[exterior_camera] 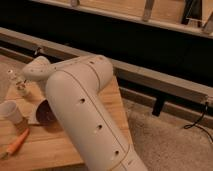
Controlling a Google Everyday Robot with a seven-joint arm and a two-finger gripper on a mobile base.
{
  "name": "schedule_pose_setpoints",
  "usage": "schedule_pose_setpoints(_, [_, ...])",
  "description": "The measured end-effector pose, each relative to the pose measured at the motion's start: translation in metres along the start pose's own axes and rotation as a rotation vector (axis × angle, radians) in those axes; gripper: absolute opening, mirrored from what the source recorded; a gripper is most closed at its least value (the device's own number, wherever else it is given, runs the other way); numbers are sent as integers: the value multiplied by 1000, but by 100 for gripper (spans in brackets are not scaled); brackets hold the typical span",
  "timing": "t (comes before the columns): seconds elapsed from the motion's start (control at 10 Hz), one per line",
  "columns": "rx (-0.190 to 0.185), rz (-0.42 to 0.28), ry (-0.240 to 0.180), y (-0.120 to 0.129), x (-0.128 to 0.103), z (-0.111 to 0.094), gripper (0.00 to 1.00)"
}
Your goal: Drag the ceramic bowl in a circle
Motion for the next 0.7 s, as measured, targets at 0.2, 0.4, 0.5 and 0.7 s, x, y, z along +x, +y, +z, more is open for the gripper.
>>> schedule_pose_setpoints(0.2, [-2, -72, 0, 24, 15, -5, 0])
schedule_pose_setpoints(0.4, [-3, -139, 0, 45, 31, -9, 0])
schedule_pose_setpoints(0.5, [-2, -180, 0, 57, 41, -12, 0])
schedule_pose_setpoints(0.7, [-1, -199, -2, 63, 45, -13, 0])
